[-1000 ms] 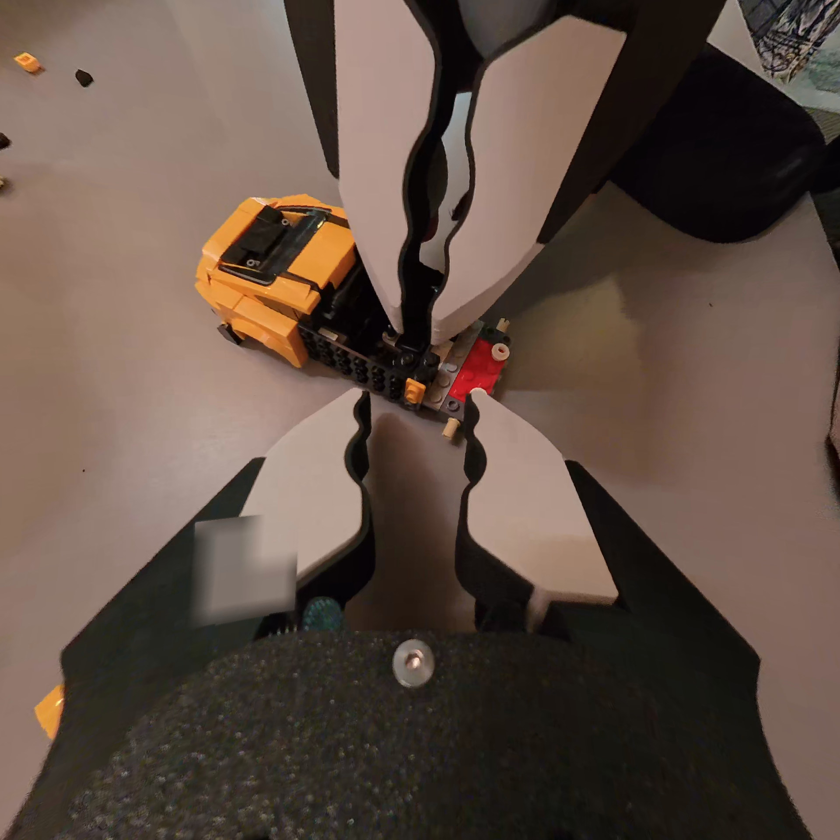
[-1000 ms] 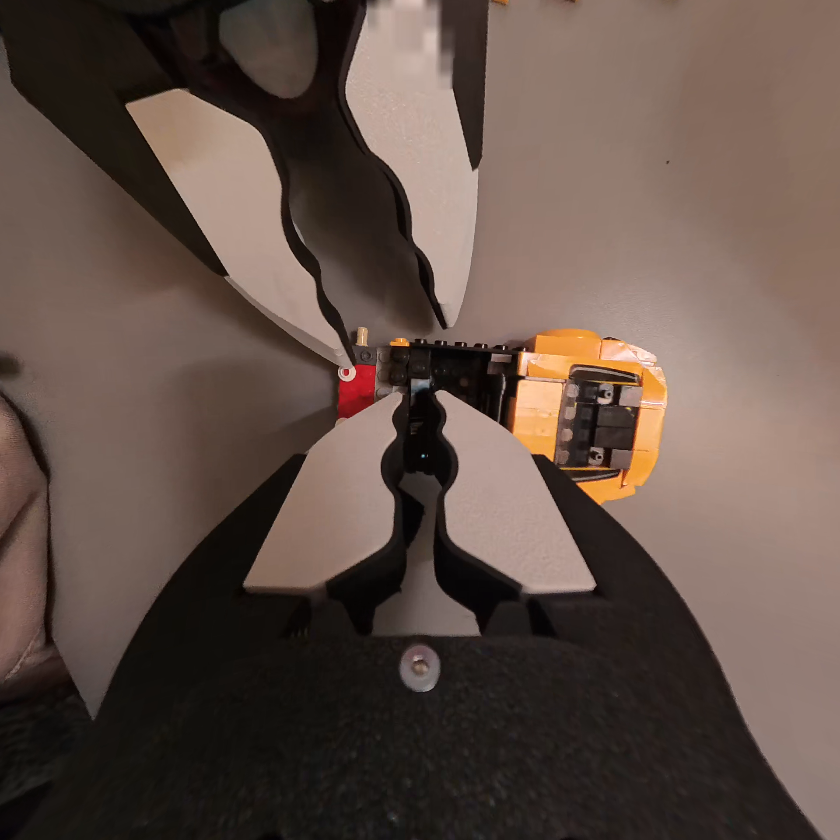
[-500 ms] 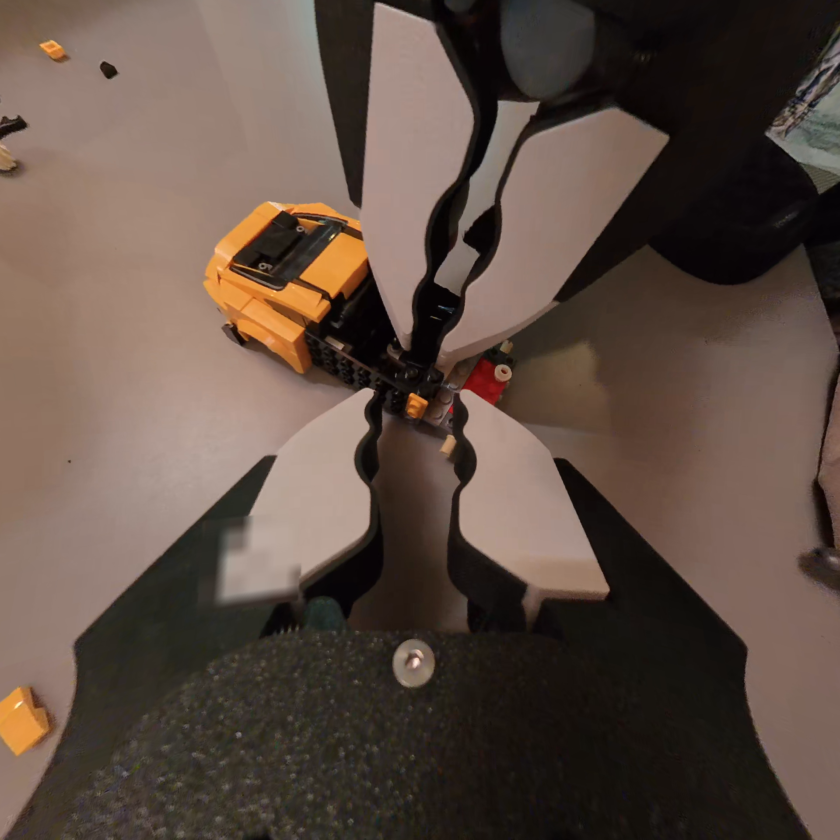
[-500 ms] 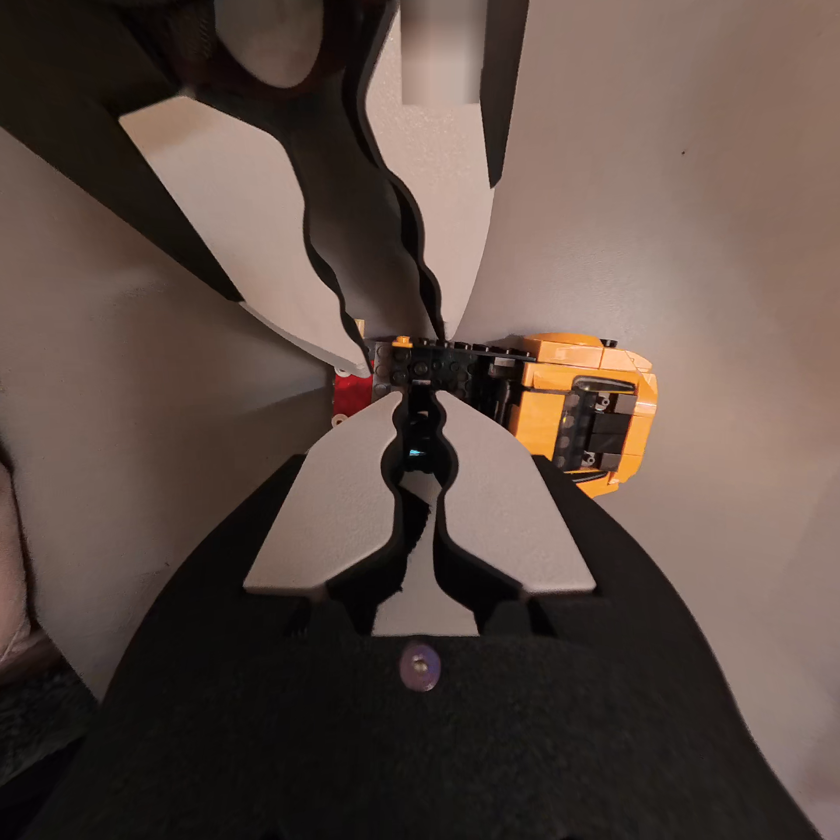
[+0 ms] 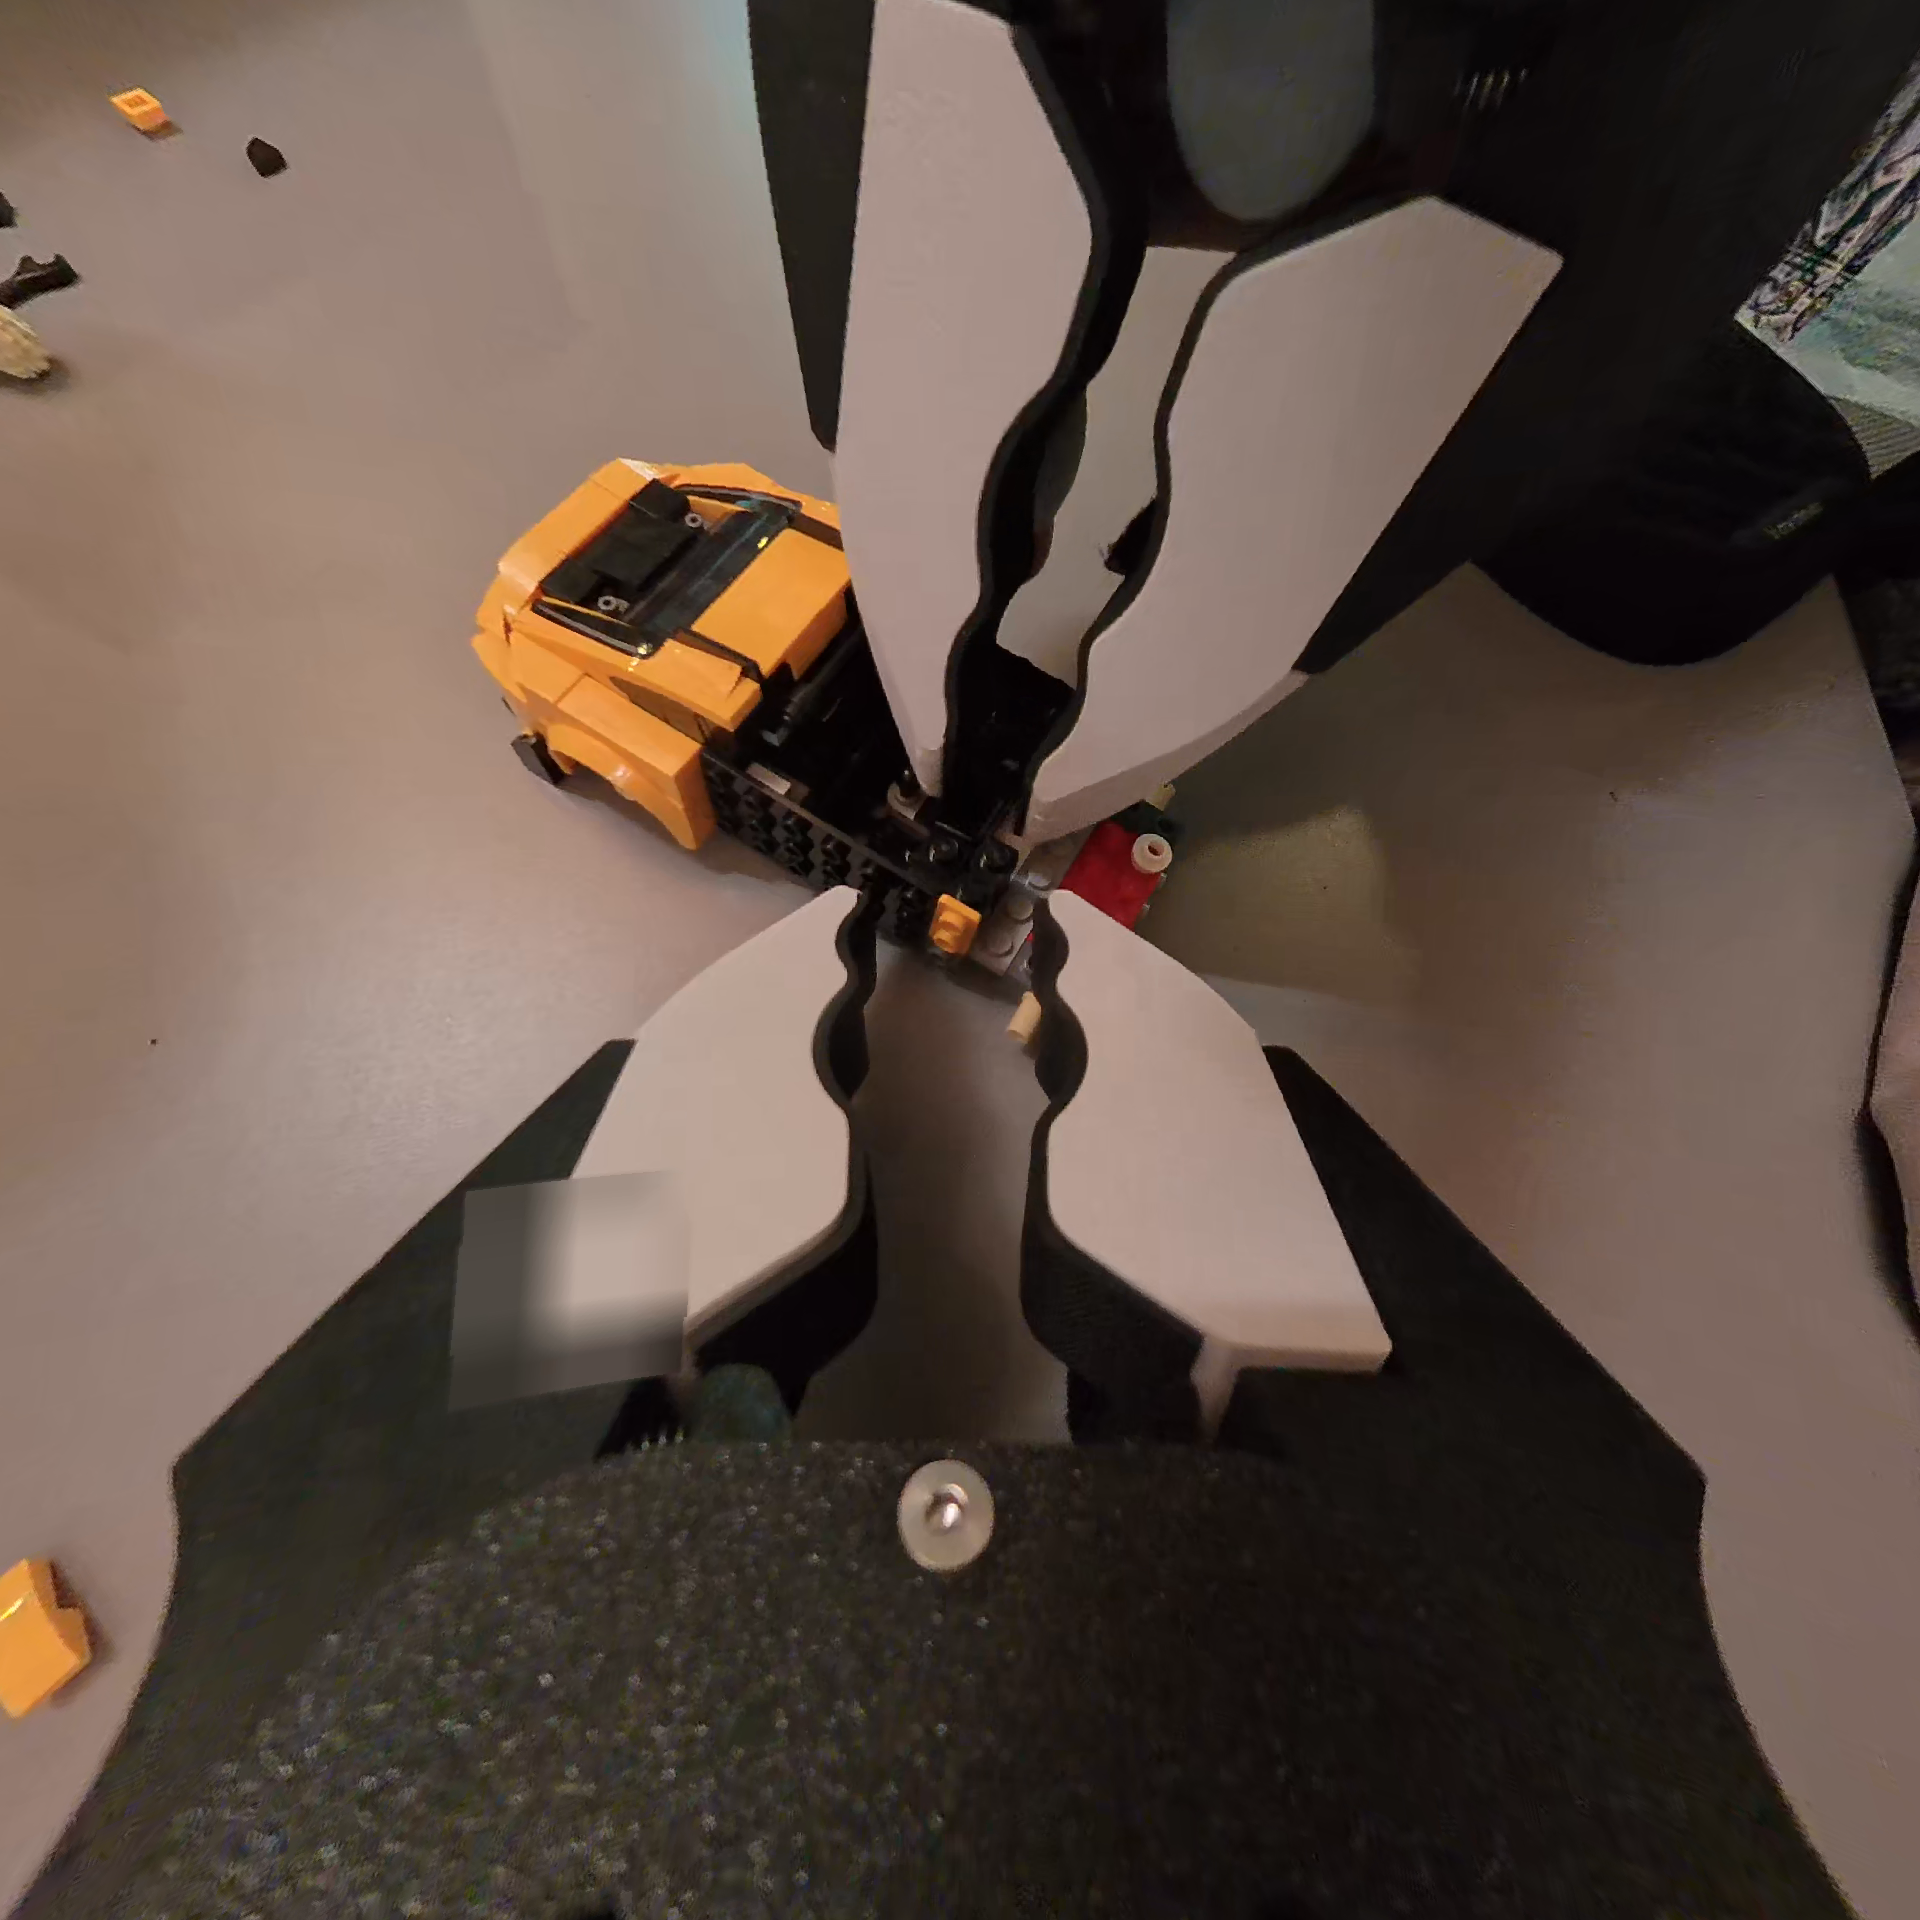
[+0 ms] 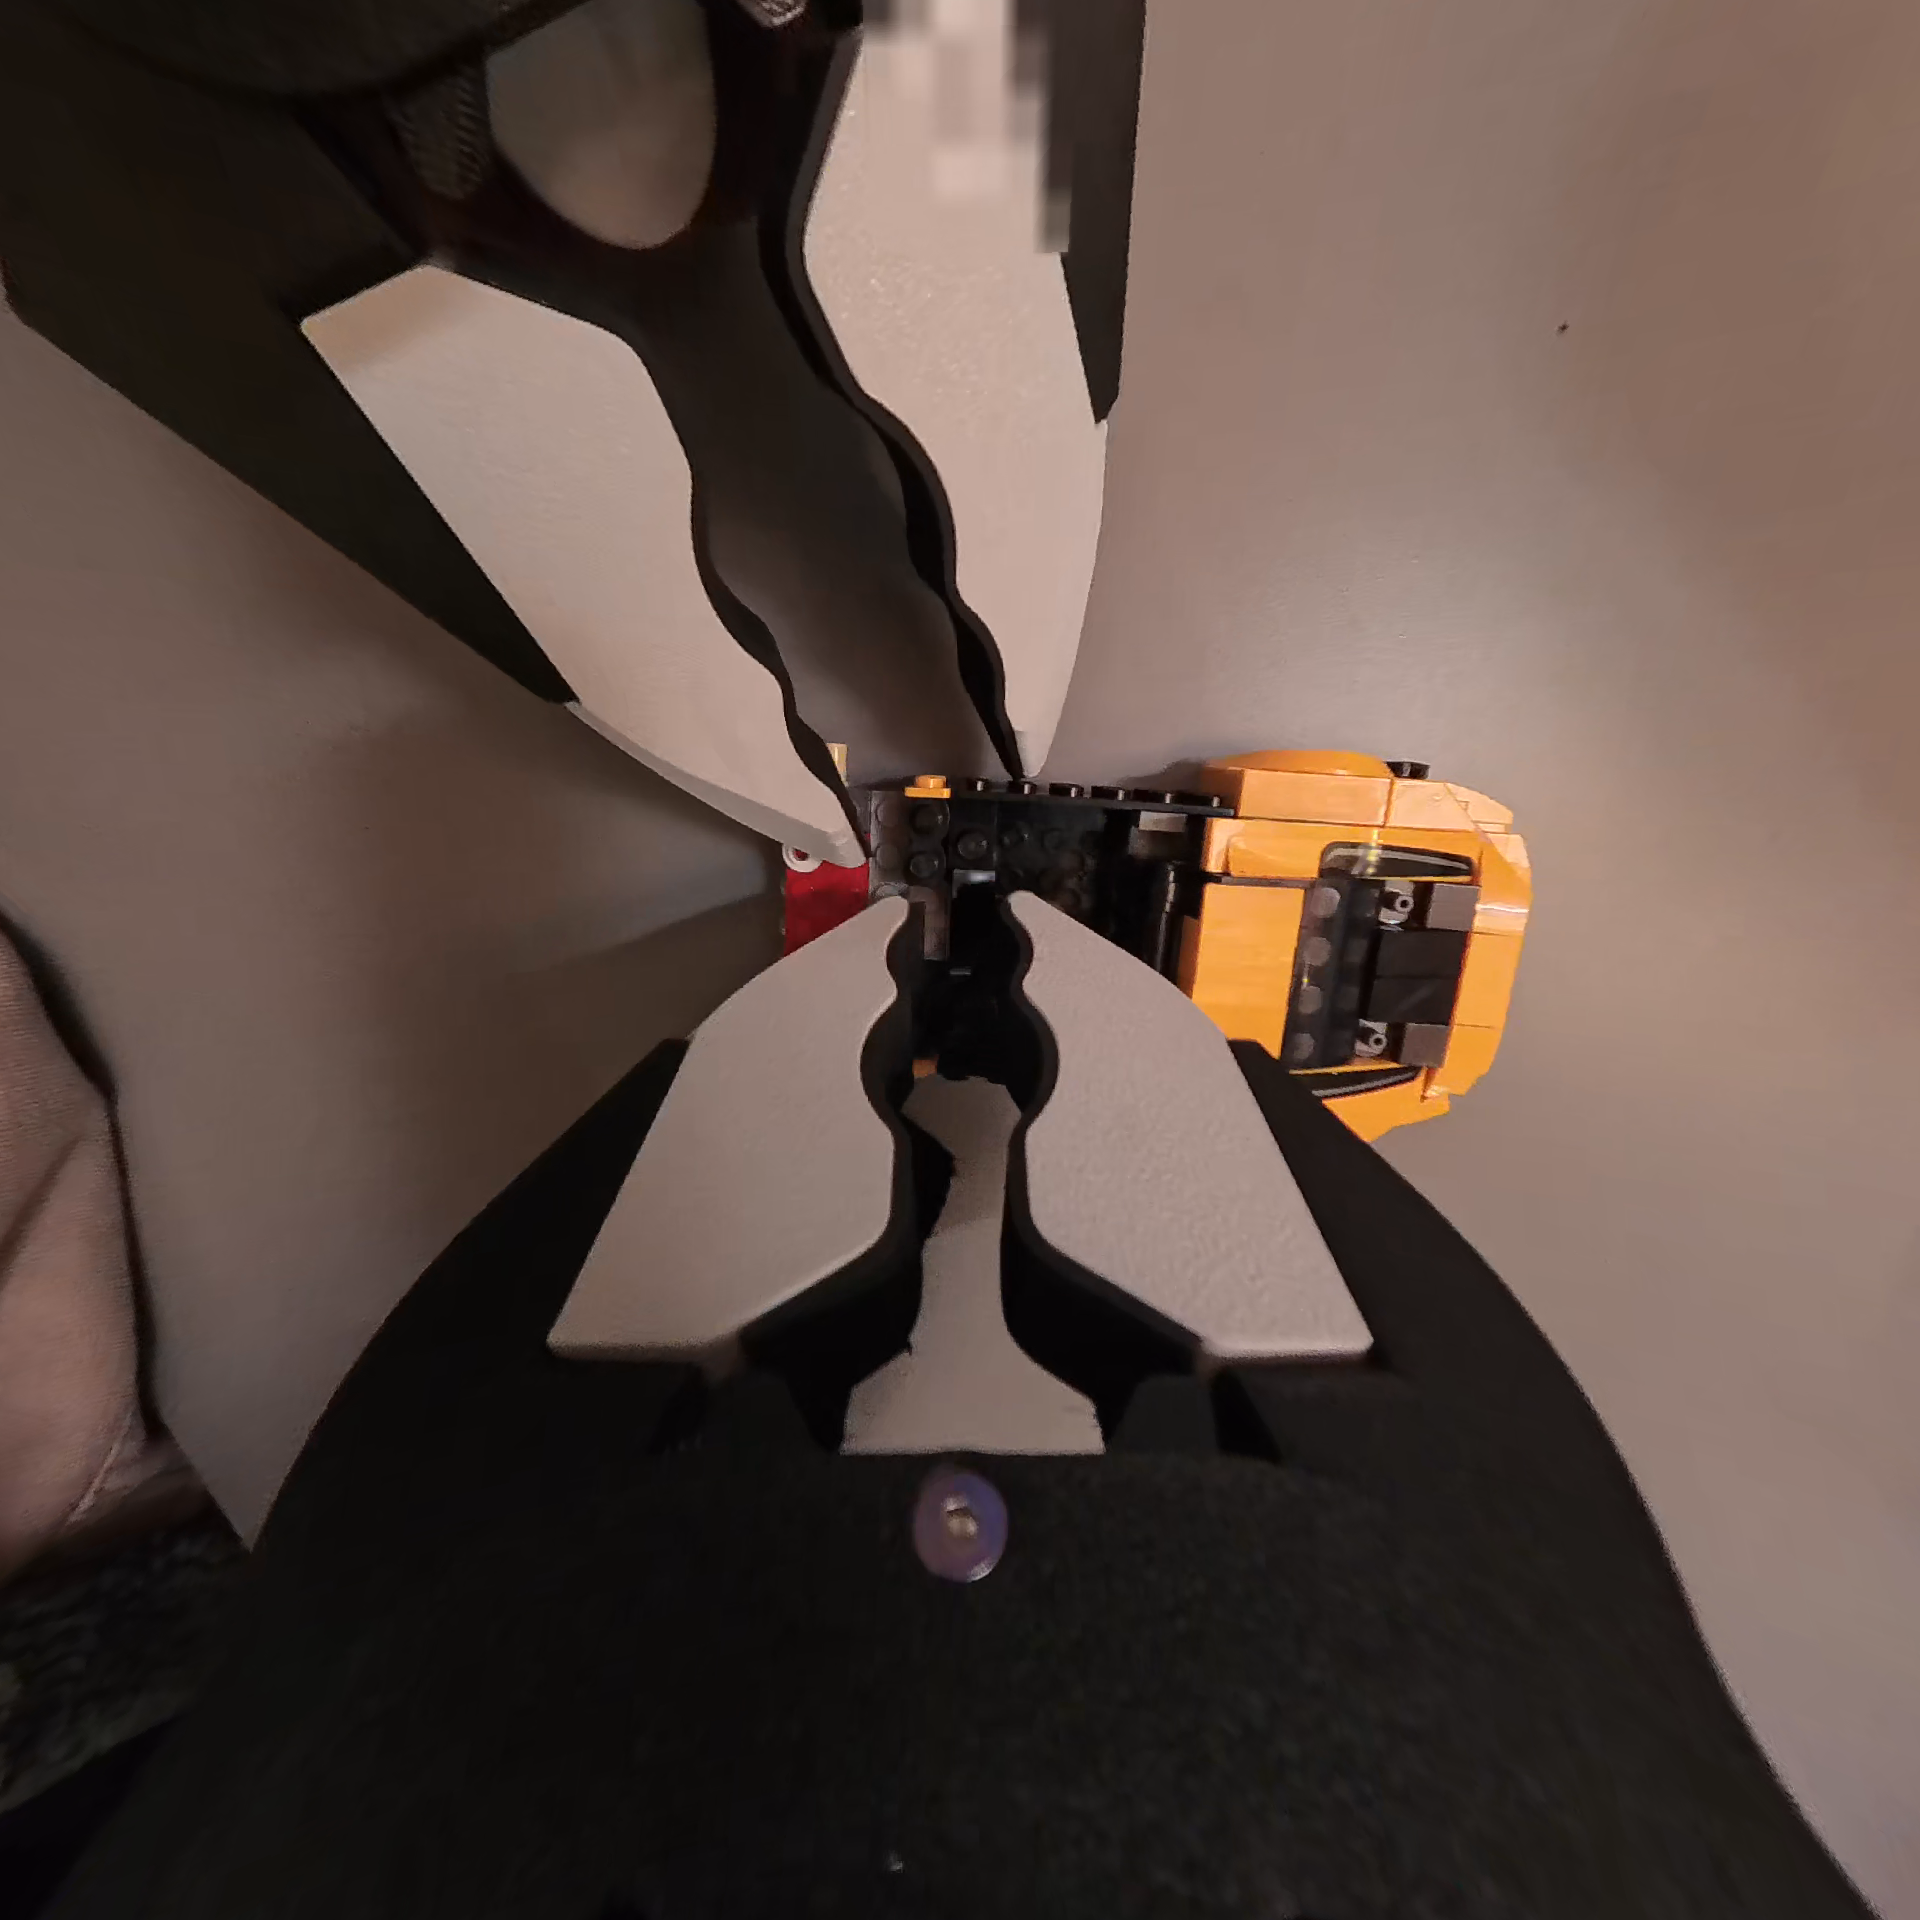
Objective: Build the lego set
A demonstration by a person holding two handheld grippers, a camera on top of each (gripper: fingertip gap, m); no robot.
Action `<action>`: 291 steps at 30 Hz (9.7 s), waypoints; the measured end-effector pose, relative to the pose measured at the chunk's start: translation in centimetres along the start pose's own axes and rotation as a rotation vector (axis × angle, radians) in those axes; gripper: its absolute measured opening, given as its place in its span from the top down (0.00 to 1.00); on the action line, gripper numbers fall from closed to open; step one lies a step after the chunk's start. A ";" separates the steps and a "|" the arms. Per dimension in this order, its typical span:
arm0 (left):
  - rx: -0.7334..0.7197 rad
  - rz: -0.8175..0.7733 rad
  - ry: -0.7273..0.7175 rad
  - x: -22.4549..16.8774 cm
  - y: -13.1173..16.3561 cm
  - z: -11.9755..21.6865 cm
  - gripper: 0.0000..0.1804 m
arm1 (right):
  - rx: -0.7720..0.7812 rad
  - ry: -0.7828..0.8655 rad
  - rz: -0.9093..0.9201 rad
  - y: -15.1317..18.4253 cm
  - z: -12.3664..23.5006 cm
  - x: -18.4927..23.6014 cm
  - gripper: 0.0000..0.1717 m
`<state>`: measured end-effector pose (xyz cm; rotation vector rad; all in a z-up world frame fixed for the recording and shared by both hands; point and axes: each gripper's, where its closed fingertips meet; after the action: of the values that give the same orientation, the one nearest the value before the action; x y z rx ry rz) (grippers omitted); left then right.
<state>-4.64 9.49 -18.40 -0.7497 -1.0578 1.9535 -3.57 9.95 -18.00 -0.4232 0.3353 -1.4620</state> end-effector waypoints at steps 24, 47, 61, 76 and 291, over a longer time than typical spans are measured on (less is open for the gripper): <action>0.005 -0.003 -0.001 0.1 0.2 -0.2 0.85 | 0.040 -0.067 -0.008 -0.3 0.0 -0.3 1.00; -0.014 -0.022 -0.028 0.4 -0.3 0.1 0.84 | -0.107 -0.050 -0.058 -0.5 3.7 -1.4 1.00; -0.035 -0.050 -0.044 0.5 -0.6 0.1 0.86 | 0.087 -0.082 0.070 1.6 1.2 -0.2 1.00; -0.034 -0.028 -0.047 0.6 -0.5 0.1 0.85 | 0.119 -0.064 0.095 1.6 1.3 -0.3 1.00; -0.660 -0.090 -0.950 13.7 -9.1 13.2 1.00 | -1.079 0.761 0.085 -17.5 14.1 -16.6 1.00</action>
<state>-18.90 18.82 -5.93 -0.0152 -2.3166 1.8814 -13.83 26.51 2.09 -0.6663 1.7603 -1.2023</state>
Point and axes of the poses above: each gripper's, where its closed fingertips meet, z back along the fingers, y out of its underside, x = y × z across the jaws, and after that the axes turned 8 degrees about -x, right-handed
